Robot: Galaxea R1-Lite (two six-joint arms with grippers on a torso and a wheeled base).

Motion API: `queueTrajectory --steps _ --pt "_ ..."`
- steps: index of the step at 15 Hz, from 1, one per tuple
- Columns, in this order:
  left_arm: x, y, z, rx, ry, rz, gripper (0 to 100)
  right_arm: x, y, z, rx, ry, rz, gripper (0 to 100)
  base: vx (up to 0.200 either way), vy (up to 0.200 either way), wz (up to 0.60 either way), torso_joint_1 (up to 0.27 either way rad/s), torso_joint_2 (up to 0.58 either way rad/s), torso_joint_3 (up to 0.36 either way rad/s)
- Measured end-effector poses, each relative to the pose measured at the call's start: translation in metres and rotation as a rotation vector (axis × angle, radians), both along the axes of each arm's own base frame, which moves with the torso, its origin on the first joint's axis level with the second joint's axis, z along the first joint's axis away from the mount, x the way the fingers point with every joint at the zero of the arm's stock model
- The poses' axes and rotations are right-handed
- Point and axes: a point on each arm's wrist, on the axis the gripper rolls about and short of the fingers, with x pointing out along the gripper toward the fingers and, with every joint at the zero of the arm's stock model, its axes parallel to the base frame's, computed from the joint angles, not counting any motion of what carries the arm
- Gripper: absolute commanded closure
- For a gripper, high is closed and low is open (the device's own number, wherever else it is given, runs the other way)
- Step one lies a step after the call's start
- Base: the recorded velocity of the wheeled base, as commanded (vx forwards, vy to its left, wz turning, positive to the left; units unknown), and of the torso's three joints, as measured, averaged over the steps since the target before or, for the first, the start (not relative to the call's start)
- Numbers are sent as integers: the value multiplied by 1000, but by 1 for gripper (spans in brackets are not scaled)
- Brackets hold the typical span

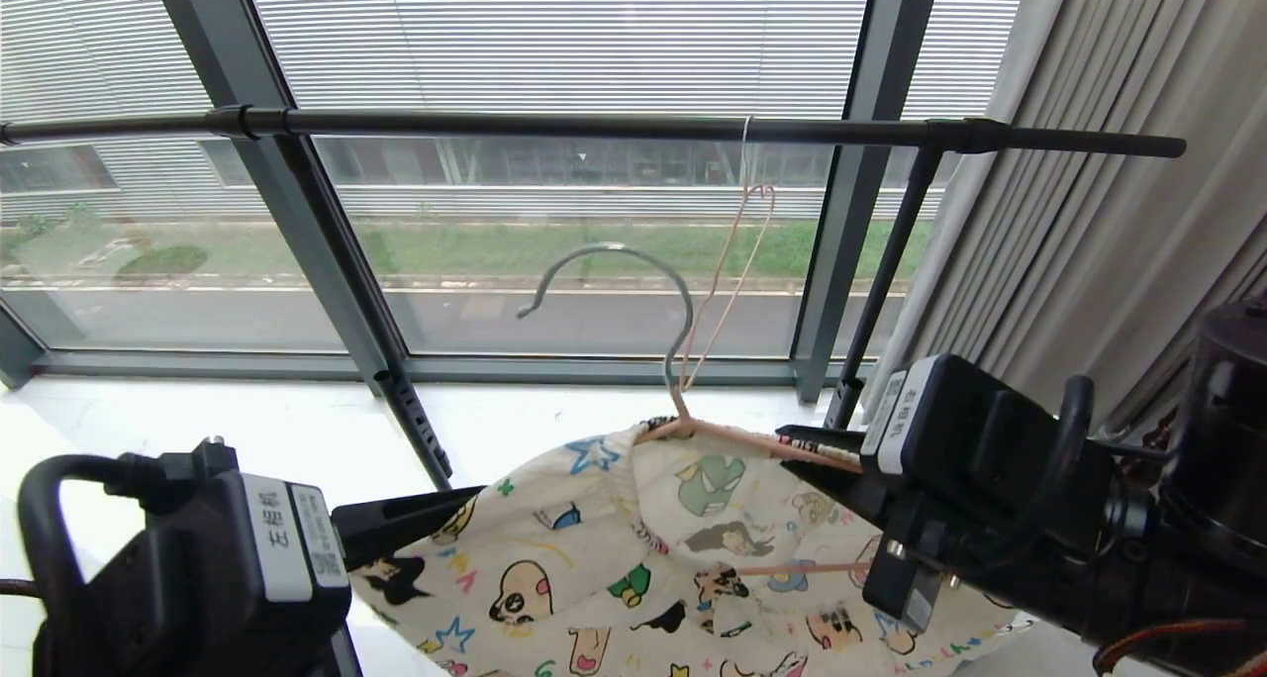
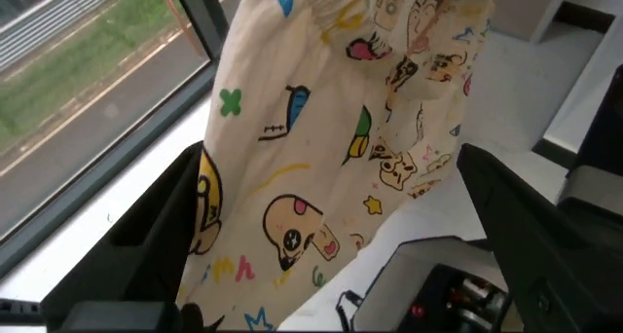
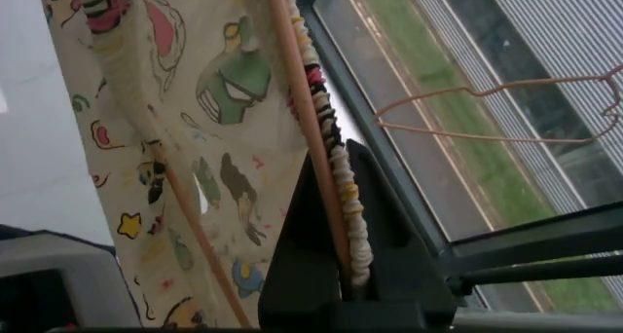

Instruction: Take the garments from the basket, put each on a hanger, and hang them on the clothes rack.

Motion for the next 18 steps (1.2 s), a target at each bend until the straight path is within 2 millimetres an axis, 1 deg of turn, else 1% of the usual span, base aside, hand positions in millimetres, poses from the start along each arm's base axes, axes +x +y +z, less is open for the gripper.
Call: queueTrajectory --steps 2,4,7,9,11,13,15,18 --pt "7 3 4 -58 7 61 0 6 -3 1 25 -23 -71 100 0 0 0 0 0 0" --pt "16 3 14 -146 30 124 0 12 -3 0 47 -21 -101 100 0 0 0 0 0 0" --pt "34 -2 42 -292 13 253 0 20 3 -1 82 12 -166 100 0 0 0 0 0 0" --pt "44 -11 58 -363 4 311 0 28 12 2 128 22 -214 100 0 0 0 0 0 0" --pt "46 -21 58 -358 19 293 0 35 22 6 151 14 -246 100 0 0 0 0 0 0" --pt "49 -31 52 -332 33 295 0 42 33 8 165 13 -251 100 0 0 0 0 0 0" --pt "59 -41 46 -298 32 383 0 47 42 11 175 5 -265 100 0 0 0 0 0 0" --pt "79 -59 45 -297 21 526 0 51 49 10 174 4 -270 100 0 0 0 0 0 0"
